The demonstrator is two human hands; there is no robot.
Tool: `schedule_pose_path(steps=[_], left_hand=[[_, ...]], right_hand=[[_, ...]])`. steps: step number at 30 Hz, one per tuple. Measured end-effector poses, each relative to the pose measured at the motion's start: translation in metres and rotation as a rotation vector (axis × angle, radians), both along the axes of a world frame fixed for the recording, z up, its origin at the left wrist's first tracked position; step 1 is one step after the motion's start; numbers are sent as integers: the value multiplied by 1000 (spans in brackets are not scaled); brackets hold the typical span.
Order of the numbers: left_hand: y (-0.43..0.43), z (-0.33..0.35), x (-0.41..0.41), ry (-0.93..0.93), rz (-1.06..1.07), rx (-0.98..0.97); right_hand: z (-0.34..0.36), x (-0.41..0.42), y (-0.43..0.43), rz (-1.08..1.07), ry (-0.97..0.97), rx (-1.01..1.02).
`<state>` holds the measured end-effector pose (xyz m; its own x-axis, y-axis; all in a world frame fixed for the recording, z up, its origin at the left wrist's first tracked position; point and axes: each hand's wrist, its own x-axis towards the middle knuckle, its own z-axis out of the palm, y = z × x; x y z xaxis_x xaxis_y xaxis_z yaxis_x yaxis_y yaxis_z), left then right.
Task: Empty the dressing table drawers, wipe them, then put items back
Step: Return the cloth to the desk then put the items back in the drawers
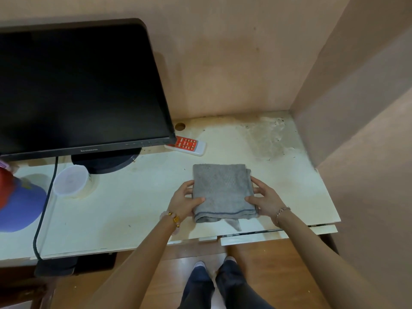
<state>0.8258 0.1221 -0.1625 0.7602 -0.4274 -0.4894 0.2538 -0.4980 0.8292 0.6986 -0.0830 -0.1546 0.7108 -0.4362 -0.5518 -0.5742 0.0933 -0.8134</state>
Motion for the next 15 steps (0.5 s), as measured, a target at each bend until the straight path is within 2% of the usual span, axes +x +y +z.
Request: schedule_pose_path(steps=[5, 10, 13, 15], left_hand=[[3, 12, 3, -182, -99, 177], [4, 53, 16, -673, -301, 380], [-12, 80, 21, -941, -390, 369], [-26, 95, 23, -1054, -436, 308]], right_hand=[[0, -9, -9, -40, -17, -148], [28, -16, -27, -45, -75, -375], [54, -23, -36, -19, -109, -596], [72, -31, -40, -15, -138, -740]])
